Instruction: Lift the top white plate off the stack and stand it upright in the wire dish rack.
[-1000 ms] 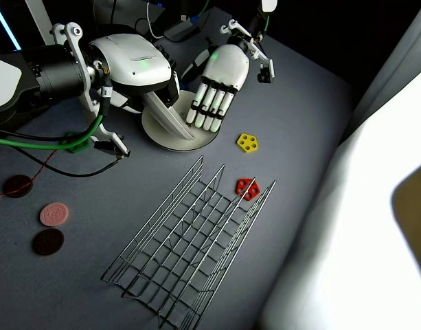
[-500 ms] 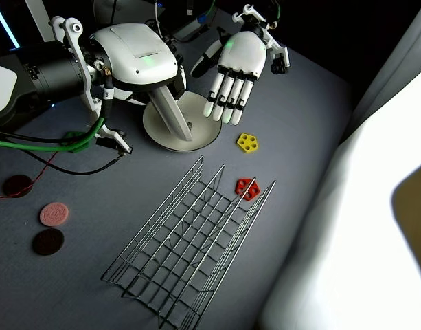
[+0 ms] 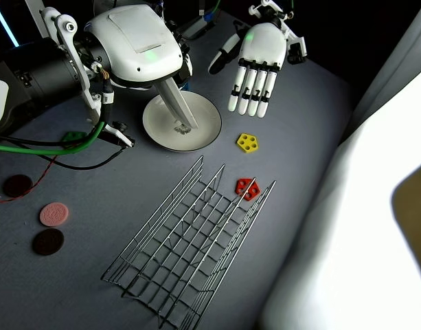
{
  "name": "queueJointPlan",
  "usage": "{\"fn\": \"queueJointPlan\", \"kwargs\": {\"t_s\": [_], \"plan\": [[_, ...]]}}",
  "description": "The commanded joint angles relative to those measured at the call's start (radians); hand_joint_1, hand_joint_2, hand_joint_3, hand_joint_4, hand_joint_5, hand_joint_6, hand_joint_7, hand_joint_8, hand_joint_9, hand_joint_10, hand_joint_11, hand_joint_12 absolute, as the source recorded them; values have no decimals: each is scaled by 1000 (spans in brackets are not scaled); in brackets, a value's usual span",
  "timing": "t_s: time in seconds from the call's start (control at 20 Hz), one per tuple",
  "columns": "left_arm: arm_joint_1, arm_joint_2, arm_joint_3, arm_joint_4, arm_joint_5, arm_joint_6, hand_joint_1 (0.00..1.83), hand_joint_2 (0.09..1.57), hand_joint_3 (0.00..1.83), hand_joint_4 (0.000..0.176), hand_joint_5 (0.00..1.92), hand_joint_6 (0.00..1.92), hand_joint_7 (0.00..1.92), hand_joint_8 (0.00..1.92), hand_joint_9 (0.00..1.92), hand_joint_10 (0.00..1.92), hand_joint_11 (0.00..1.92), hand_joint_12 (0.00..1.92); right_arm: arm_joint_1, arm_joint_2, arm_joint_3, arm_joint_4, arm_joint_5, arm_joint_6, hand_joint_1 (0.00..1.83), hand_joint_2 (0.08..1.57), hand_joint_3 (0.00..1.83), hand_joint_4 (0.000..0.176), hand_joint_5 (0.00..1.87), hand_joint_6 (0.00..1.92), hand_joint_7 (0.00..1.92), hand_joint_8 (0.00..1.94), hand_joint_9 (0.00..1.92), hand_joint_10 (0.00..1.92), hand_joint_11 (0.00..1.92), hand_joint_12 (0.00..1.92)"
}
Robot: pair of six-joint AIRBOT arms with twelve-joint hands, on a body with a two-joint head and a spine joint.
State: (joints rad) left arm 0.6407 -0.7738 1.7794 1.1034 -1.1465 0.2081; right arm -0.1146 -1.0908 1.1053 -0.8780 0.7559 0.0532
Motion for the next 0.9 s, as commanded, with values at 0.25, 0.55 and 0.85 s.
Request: {"fn": "queueJointPlan", "kwargs": {"t_s": [0.25,0.55,0.85], "plan": [[7,19,45,-73,-85,-4,177,973,0,0,65,4,74,0,72,1,129,20,20,13,33,197,153,14,1497,1031,0,0,1053,829,1123,470,1154,643,1054,1261],[56,43,81,-93,-98,-1,187,975,0,0,75,6,85,6,81,8,131,19,20,19,63,327,147,19,1498,1037,0,0,1032,878,1119,495,1164,626,1003,1309],[64,46,133,-106,-94,2,151,982,2,0,46,0,55,0,53,0,105,6,24,18,95,412,117,49,1394,1067,0,0,934,1049,1089,668,1146,815,1137,507]]}}
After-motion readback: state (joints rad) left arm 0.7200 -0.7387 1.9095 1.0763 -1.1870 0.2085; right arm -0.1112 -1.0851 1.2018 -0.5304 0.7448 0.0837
